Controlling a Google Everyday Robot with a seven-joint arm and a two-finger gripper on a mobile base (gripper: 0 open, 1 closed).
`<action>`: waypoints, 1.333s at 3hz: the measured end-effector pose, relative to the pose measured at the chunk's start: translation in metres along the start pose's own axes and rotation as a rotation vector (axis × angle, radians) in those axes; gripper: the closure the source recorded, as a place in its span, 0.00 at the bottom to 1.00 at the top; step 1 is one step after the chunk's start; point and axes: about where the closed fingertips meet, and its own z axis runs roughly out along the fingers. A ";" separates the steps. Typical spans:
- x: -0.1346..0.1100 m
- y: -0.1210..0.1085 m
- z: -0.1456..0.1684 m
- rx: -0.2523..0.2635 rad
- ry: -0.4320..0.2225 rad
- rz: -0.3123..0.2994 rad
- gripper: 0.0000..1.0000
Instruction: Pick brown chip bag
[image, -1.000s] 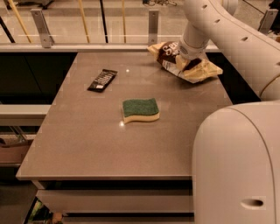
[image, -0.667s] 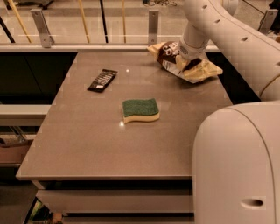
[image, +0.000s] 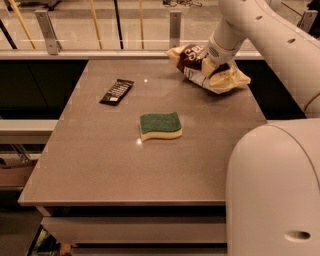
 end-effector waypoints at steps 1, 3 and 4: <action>-0.013 0.000 -0.031 -0.024 -0.065 -0.045 1.00; -0.034 -0.003 -0.071 -0.097 -0.237 -0.109 1.00; -0.041 -0.007 -0.088 -0.124 -0.332 -0.124 1.00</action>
Offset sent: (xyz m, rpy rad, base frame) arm -0.0038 0.0074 0.0997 0.1592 -0.1259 0.1964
